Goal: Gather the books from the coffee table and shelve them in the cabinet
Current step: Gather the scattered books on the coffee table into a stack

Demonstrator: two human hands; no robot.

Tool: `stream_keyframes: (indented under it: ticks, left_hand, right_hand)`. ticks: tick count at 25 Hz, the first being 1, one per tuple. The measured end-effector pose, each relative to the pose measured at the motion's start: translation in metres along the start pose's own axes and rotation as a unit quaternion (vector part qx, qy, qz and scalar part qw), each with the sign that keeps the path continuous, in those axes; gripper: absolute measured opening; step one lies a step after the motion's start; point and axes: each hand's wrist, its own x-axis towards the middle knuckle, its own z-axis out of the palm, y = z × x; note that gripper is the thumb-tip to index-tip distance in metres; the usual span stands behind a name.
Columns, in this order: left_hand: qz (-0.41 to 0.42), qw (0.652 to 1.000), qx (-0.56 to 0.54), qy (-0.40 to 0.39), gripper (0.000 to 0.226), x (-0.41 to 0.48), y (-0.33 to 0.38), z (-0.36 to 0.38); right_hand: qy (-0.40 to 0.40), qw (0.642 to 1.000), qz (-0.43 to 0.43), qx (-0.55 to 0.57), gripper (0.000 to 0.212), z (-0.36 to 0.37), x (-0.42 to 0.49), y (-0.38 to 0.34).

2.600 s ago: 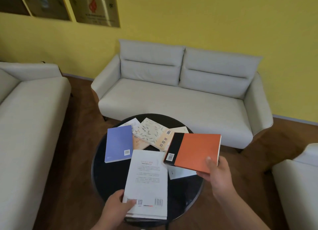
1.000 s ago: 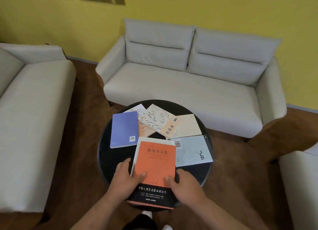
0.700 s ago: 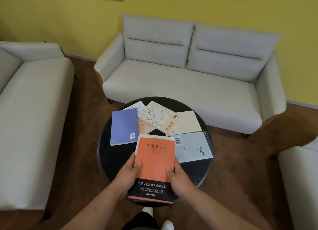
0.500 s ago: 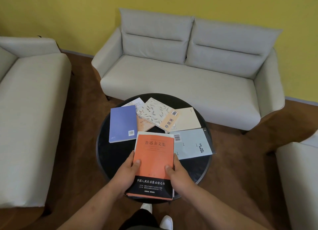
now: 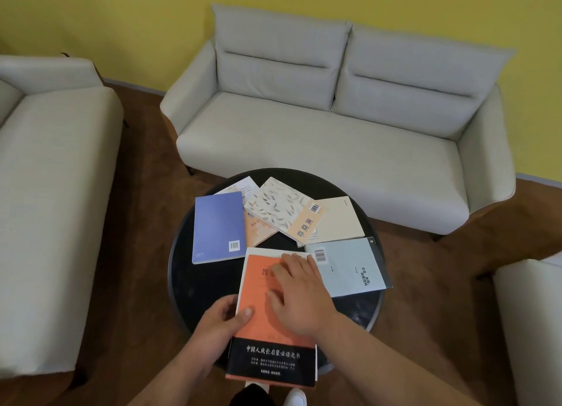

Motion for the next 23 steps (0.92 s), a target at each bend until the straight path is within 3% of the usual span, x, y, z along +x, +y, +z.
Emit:
stream_keyframes:
  ticks: [3, 6, 8, 10, 14, 18, 23]
  left_hand:
    - [-0.011, 0.999, -0.040, 0.019, 0.034, 0.018, 0.010, -0.012]
    - [-0.004, 0.991, -0.028, 0.130, 0.017, 0.061, 0.025, -0.043]
    - [0.021, 0.979, 0.036, 0.199, 0.014, 0.097, 0.034, -0.068]
    - [0.028, 0.966, 0.094, 0.238, 0.026, 0.140, 0.037, -0.092]
    - [-0.053, 0.963, 0.109, 0.240, 0.045, 0.207, 0.039, -0.113]
    - [-0.072, 0.952, 0.129, 0.268, 0.041, 0.233, 0.035, -0.116]
    - [-0.112, 0.946, 0.091, 0.290, 0.080, 0.251, 0.031, -0.120]
  right_hand:
    - [0.022, 0.999, 0.000, 0.039, 0.041, -0.005, 0.020, 0.011]
    - [0.018, 0.991, 0.056, 0.119, 0.031, -0.019, 0.062, 0.038]
    - [0.018, 0.985, 0.106, 0.136, 0.034, -0.028, 0.100, 0.061]
    - [-0.003, 0.984, 0.139, 0.115, 0.041, -0.028, 0.141, 0.084]
    - [-0.036, 0.979, 0.188, 0.071, 0.049, -0.021, 0.204, 0.117]
    - [-0.078, 0.973, 0.216, 0.011, 0.047, -0.009, 0.234, 0.138]
    - [-0.111, 0.963, 0.246, -0.011, 0.060, 0.000, 0.253, 0.149]
